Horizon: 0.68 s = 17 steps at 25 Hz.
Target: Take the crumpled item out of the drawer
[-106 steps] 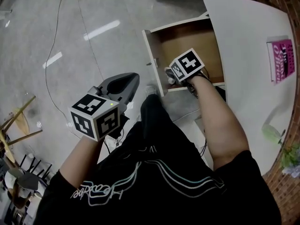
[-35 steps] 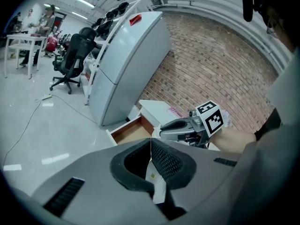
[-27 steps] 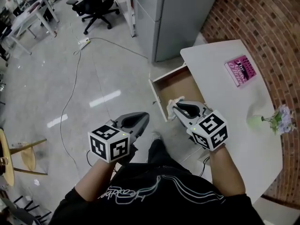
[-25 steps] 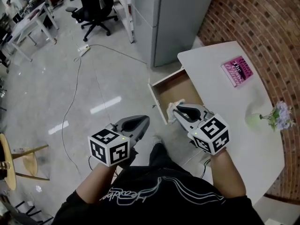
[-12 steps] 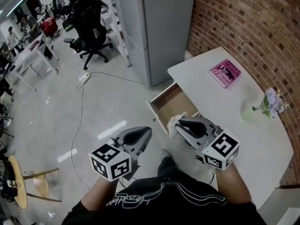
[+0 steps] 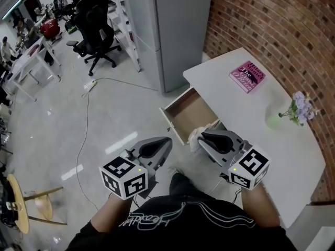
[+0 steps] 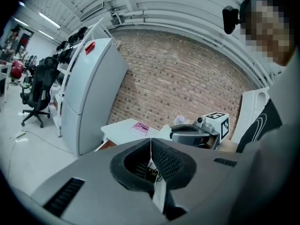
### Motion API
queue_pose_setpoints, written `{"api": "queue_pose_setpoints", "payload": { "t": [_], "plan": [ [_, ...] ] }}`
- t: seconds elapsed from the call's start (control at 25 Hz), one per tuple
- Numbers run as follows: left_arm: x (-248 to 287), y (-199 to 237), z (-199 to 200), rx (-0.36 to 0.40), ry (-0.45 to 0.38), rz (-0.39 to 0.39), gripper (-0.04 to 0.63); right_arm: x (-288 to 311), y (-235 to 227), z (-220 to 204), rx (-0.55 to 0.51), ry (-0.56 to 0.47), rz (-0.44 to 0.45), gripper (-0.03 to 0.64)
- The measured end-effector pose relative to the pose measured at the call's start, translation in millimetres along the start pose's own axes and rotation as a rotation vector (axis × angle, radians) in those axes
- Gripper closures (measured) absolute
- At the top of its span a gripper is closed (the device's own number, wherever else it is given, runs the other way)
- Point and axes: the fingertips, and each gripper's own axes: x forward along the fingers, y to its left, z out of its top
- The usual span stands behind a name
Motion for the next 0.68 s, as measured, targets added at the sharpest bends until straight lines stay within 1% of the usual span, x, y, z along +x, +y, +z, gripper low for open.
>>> {"api": "queue_pose_setpoints", "payload": {
  "t": [0.16,0.48,0.68],
  "plan": [
    [3.6,4.4,-0.4,-0.012,-0.002,0.001,0.572,1.7,-2.4,-4.0,0.007,0.003,0.001,0.545],
    [22.8,5.4,0.1,-0.014,0.010,-0.004,0.572,-5.6,-21.1,-8.4,0.021,0.000,-0.014,0.545],
    [32.7,6.4,1.9,-0.024,0.014,0.002,0.572,-8.4,-33.3,-12.7,0.047,0.002,-0.015,0.545]
  ]
}}
